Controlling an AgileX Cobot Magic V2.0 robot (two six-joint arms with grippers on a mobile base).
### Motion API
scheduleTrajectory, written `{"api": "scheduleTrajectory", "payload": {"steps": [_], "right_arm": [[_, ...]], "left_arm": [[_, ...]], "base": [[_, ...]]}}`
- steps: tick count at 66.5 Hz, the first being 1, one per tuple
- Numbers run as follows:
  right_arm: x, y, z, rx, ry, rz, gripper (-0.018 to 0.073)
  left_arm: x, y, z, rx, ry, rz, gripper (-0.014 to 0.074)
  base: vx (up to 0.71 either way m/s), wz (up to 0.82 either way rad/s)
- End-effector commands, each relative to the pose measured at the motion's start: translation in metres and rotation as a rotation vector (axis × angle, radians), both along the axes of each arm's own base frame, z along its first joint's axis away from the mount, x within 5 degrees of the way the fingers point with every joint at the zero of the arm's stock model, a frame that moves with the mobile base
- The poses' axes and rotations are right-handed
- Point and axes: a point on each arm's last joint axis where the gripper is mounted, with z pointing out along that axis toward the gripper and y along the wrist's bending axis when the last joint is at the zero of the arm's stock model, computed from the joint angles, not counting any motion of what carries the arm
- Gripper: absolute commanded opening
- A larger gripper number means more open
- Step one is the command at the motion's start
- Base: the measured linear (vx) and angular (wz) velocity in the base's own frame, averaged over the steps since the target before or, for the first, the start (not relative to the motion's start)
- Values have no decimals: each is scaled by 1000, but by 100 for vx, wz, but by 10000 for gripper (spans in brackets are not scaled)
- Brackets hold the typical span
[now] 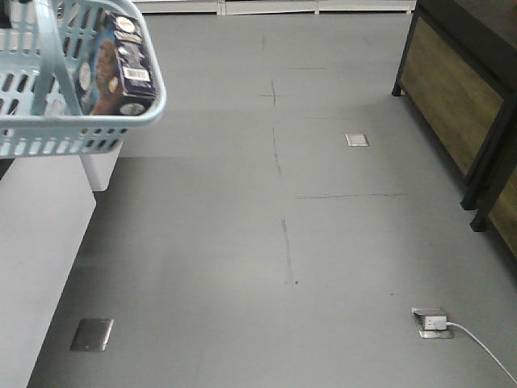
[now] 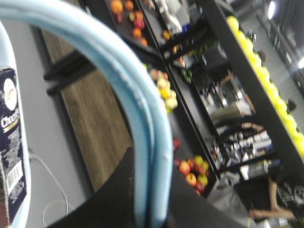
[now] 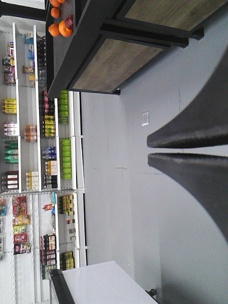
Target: Left arm holds basket, right arm returns cookies
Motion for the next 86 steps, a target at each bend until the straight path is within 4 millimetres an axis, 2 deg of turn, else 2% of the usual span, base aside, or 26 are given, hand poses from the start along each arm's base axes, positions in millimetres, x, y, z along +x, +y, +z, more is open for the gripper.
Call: {"api": "scheduleTrajectory", "payload": {"steps": [1,17,30,35,41,56,68,86], "right_arm": [[0,0,2,-20,-74,-5,-6],[0,0,2,-20,-74,-5,-6],[0,0,2,-20,-74,-5,-6],[0,0,2,-20,-74,-5,-6],[0,0,2,-20,-74,-5,-6],[0,0,2,-20,-74,-4,-6],[0,0,2,-20,-74,-4,-6],[0,0,2,-20,-74,-4,-6]], "left_arm": [[-20,-24,19,-68,-89,-9,-4],[-32,-57,-42,-133,-35,-69,-4],[-49,-75,-100,-318,25,-128,-4],[-58,-80,-124,-303,66,-153,-4],[-70,-88,-143,-299,101,-199,-3],[-87,-102,-171,-291,180,-253,-3],[-105,-127,-190,-246,216,-313,-3],[-124,-160,-195,-201,234,-395,-3]], "base": [[0,0],[0,0],[0,0],[0,0],[0,0],[0,0],[0,0],[0,0]]}}
